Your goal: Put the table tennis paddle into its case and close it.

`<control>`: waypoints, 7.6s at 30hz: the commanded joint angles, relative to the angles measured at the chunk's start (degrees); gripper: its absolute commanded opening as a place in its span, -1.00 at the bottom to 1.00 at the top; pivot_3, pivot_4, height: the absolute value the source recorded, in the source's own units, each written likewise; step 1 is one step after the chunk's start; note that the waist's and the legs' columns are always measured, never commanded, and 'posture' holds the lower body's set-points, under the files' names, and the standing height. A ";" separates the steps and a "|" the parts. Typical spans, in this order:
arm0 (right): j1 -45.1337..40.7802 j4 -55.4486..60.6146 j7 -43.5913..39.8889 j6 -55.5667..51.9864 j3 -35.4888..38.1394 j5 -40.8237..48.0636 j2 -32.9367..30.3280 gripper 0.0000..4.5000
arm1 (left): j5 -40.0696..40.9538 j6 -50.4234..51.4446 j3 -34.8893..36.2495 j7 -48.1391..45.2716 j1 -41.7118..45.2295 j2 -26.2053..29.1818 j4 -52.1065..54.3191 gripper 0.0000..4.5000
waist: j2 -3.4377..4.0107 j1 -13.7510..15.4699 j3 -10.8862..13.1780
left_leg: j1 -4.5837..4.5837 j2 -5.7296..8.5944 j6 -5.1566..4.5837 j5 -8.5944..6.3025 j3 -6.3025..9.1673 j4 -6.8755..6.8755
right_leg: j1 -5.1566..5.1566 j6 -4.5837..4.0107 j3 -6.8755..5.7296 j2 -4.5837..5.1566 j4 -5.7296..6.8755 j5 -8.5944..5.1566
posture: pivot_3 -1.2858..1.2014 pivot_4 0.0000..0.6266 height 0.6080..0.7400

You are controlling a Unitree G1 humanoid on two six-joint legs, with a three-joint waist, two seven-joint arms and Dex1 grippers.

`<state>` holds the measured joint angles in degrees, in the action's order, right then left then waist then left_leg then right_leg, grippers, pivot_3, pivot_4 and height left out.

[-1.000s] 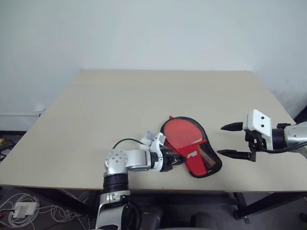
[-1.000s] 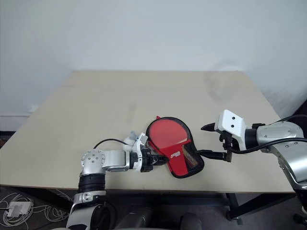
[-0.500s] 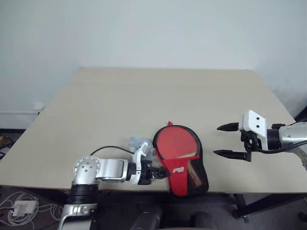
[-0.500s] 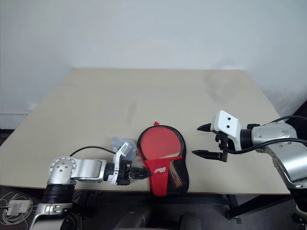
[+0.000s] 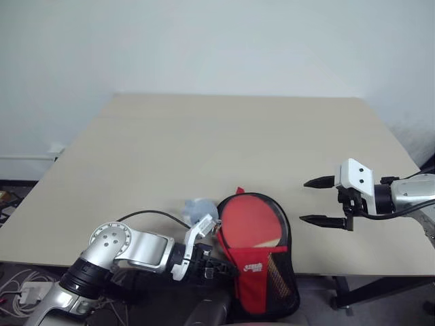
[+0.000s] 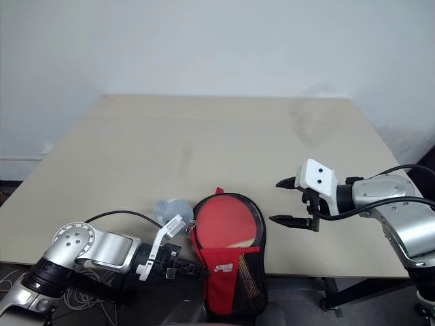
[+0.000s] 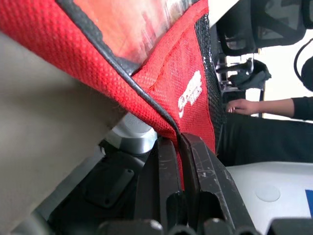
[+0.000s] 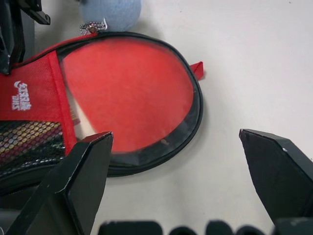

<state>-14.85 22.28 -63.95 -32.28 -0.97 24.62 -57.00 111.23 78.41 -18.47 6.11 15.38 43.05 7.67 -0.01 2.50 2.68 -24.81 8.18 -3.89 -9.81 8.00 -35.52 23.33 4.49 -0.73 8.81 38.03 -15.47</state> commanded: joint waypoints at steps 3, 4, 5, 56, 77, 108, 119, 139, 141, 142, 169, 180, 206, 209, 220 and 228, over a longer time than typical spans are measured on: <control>-0.56 2.01 -0.01 -0.17 0.80 0.84 0.20 1.00 | 1.77 -1.85 -2.75 -1.09 2.14 1.44 1.99 -0.99 | 0.00 0.03 0.00 | 0.00 0.00 0.00 0.00 0.00 0.07 | -0.01 0.01 -0.01 0.00 -0.09 0.01 | 0.03 -1.00 0.50; -0.64 2.01 -0.02 -0.25 0.79 0.87 0.21 1.00 | 1.77 -2.27 -3.07 -0.55 2.40 1.49 1.91 -0.99 | 0.00 0.03 0.00 | 0.00 0.00 0.00 0.00 0.01 0.09 | -0.02 0.01 0.00 0.00 -0.12 0.01 | 0.03 -1.00 0.50; -0.72 2.01 -0.02 -0.28 0.76 0.86 0.23 1.00 | 1.49 -2.66 -3.17 -0.24 2.57 1.56 1.85 -0.99 | -0.01 0.02 0.00 | 0.00 0.00 0.00 0.00 0.00 0.13 | -0.02 0.01 -0.01 0.00 -0.15 0.01 | 0.03 -1.00 0.50; -9.25 -7.20 11.26 -1.97 -11.39 -6.88 22.10 1.00 | -66.50 -40.15 23.94 -52.58 -3.72 2.30 -1.73 0.98 | -0.05 -0.01 0.03 | 0.23 -0.33 0.00 0.02 -0.37 0.27 | 0.01 0.02 0.29 -0.70 -0.21 0.44 | 0.03 -1.00 0.50; -8.24 -13.17 17.46 -0.77 -18.60 -10.28 34.29 -0.98 | -75.39 -45.60 26.24 -54.33 -5.25 -3.16 -6.02 1.00 | -0.05 -0.26 0.01 | 0.44 -1.19 0.45 0.24 -0.51 0.21 | 0.16 -0.55 0.73 -1.78 -0.21 1.08 | 0.03 -1.00 0.50; -9.40 -25.55 18.19 4.14 -22.77 -15.19 45.94 -0.98 | -77.86 -42.86 24.30 -54.43 -6.83 -7.01 -4.60 1.00 | -0.04 -0.36 0.00 | 1.05 -1.54 0.55 0.20 -1.19 0.55 | 0.02 -0.80 1.38 -2.10 -0.20 1.24 | 0.03 -1.00 0.50; -10.20 -26.92 18.79 4.24 -22.64 -15.85 47.89 -0.98 | -79.56 -42.46 23.14 -56.29 -7.46 -6.89 -6.24 1.00 | -0.03 -0.37 0.00 | 1.10 -1.64 0.60 0.18 -1.24 0.56 | 0.02 -0.91 1.41 -2.19 -0.20 1.30 | 0.03 -1.00 0.50; -8.98 -17.19 15.59 -1.13 -19.10 -13.48 38.10 -0.98 | -81.24 -43.09 21.80 -55.76 -7.03 -9.23 -7.97 1.00 | -0.04 -0.38 -0.01 | 1.12 -1.71 0.62 0.16 -1.25 0.58 | 0.02 -0.76 1.41 -2.15 -0.20 1.20 | 0.03 -1.00 0.50; -8.80 -18.36 16.19 -0.89 -19.57 -14.06 38.59 -0.98 | -81.29 -43.02 21.94 -55.77 -7.06 -9.24 -7.92 1.00 | -0.04 -0.38 -0.01 | 1.12 -1.71 0.62 0.16 -1.25 0.58 | 0.02 -0.76 1.41 -2.15 -0.20 1.20 | 0.03 -1.00 0.50; -8.83 -19.20 16.54 -0.52 -20.00 -14.61 38.82 -0.98 | -81.34 -43.01 22.02 -55.77 -7.10 -9.21 -7.86 1.00 | -0.04 -0.38 -0.01 | 1.12 -1.71 0.62 0.16 -1.25 0.58 | 0.02 -0.76 1.41 -2.15 -0.20 1.20 | 0.03 -1.00 0.50; -11.10 -29.49 17.92 1.99 -23.63 -17.60 45.46 -0.98 | -81.67 -42.72 22.07 -55.39 -7.22 -9.43 -7.31 1.00 | -0.01 -0.40 -0.04 | 1.18 -1.75 0.64 0.16 -1.25 0.60 | 0.00 -0.86 1.41 -2.26 -0.19 1.27 | 0.03 -1.00 0.50; -10.78 -29.21 18.68 1.86 -23.88 -17.68 46.25 -1.00 | -81.41 -40.54 21.77 -55.42 -7.47 -9.84 -8.74 0.83 | -0.01 -0.41 -0.04 | 1.19 -1.76 0.64 0.16 -1.25 0.61 | 0.00 -0.85 1.42 -2.27 -0.20 1.27 | 0.03 -1.00 0.50; -10.51 -29.46 18.62 1.57 -23.48 -18.10 46.42 -1.00 | -83.85 -41.04 20.02 -62.34 -6.80 0.53 -7.66 -0.85 | 0.09 -1.25 -0.10 | 1.22 -1.86 0.72 0.12 -1.25 0.68 | 0.03 -0.85 1.47 -2.42 -0.21 1.24 | 0.03 -1.00 0.50; -10.58 -29.56 18.57 1.50 -23.45 -18.02 46.51 -1.00 | -83.97 -41.08 19.49 -63.98 -5.32 1.98 -8.25 -0.85 | 0.10 -1.32 -0.10 | 1.22 -1.94 0.78 0.11 -1.25 0.68 | 0.04 -0.87 1.49 -2.51 -0.21 1.25 | 0.03 -1.00 0.50; -11.02 -30.43 18.43 1.56 -24.05 -18.53 46.87 -1.00 | -91.97 -48.03 13.84 -67.91 2.74 3.46 -15.84 -0.85 | 0.09 -1.92 -0.10 | 1.23 -2.08 0.91 0.11 -1.22 0.69 | 0.07 -0.89 1.52 -2.70 -0.22 1.27 | 0.03 -1.00 0.50; -11.70 -31.63 18.46 1.86 -24.91 -19.14 47.50 -1.00 | -98.65 -53.18 8.63 -71.19 7.88 4.29 -22.17 -0.85 | 0.09 -1.94 -0.11 | 1.28 -2.20 0.95 0.11 -1.22 0.69 | 0.05 -0.92 1.52 -2.81 -0.21 1.29 | 0.03 -1.00 0.50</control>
<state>-26.22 -8.42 -45.47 -30.43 -24.84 6.56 -9.80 16.08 26.29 -9.38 -65.72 21.83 46.22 -12.22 0.08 0.57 2.58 -23.52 5.95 -2.93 -9.70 6.78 -34.83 23.38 3.57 0.79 5.98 37.81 -14.18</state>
